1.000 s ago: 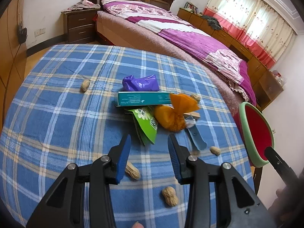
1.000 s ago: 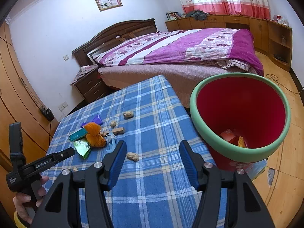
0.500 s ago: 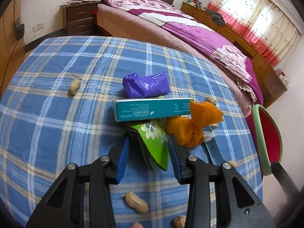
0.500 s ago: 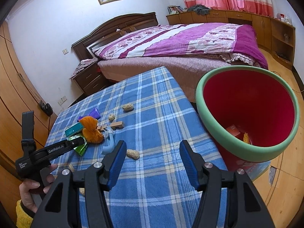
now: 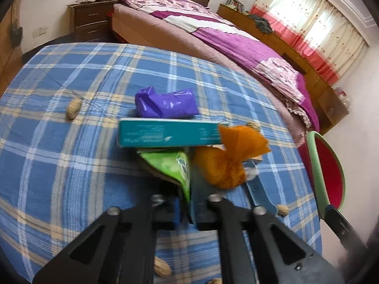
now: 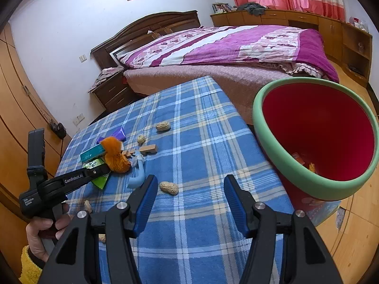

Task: Collect trash
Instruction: 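Lower the left tool onto the green snack packet and close on it, then grasp the light blue plastic piece with the right tool while the left tool holds the packet, then carry the green packet and blue plastic piece toward the red bucket with both tools, then open both tools over the bucket to drop the packet and blue piece, then move both open tools back over the table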

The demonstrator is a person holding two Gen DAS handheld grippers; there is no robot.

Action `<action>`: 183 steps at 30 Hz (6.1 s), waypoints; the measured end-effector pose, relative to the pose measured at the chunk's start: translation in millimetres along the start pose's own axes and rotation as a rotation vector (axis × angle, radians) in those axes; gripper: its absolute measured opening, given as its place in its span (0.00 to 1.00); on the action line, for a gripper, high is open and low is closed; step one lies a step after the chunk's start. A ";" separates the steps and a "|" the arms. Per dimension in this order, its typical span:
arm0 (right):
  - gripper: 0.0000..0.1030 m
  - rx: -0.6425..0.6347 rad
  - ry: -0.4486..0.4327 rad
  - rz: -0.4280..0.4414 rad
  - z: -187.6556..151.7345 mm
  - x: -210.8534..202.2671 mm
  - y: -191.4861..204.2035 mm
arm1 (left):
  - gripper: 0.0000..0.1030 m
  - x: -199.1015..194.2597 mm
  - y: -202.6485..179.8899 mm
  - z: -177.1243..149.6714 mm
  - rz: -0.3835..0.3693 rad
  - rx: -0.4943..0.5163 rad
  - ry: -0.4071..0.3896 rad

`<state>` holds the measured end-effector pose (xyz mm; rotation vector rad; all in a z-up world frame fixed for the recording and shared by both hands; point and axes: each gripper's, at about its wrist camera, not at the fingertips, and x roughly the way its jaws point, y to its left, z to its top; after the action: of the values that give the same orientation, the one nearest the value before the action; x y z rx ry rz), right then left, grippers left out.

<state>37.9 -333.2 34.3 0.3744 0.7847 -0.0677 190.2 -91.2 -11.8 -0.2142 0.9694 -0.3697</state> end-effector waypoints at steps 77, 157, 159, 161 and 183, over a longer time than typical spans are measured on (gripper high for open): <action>0.21 -0.027 -0.117 0.027 -9.1 -69.5 -4.9 | 0.03 -104.8 -83.9 -57.5 -0.029 0.158 -0.127; 0.49 0.268 -0.184 -0.087 8.9 -93.9 -172.6 | 0.34 -10.0 -256.0 -50.8 -0.161 0.394 0.008; 0.50 0.262 -0.185 -0.082 8.1 -94.9 -167.1 | 0.34 -16.6 -246.8 -49.7 -0.150 0.381 -0.003; 0.51 0.253 -0.185 -0.074 7.4 -95.7 -160.0 | 0.34 -23.7 -235.4 -48.6 -0.139 0.365 -0.014; 0.58 0.141 -0.129 -0.007 -0.8 -71.7 -65.6 | 0.34 -53.3 -102.5 -25.1 0.022 0.176 -0.069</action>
<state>-26.4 -399.7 64.1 0.4963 0.6551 -0.1534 120.5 -164.3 49.8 -0.0560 0.8653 -0.4219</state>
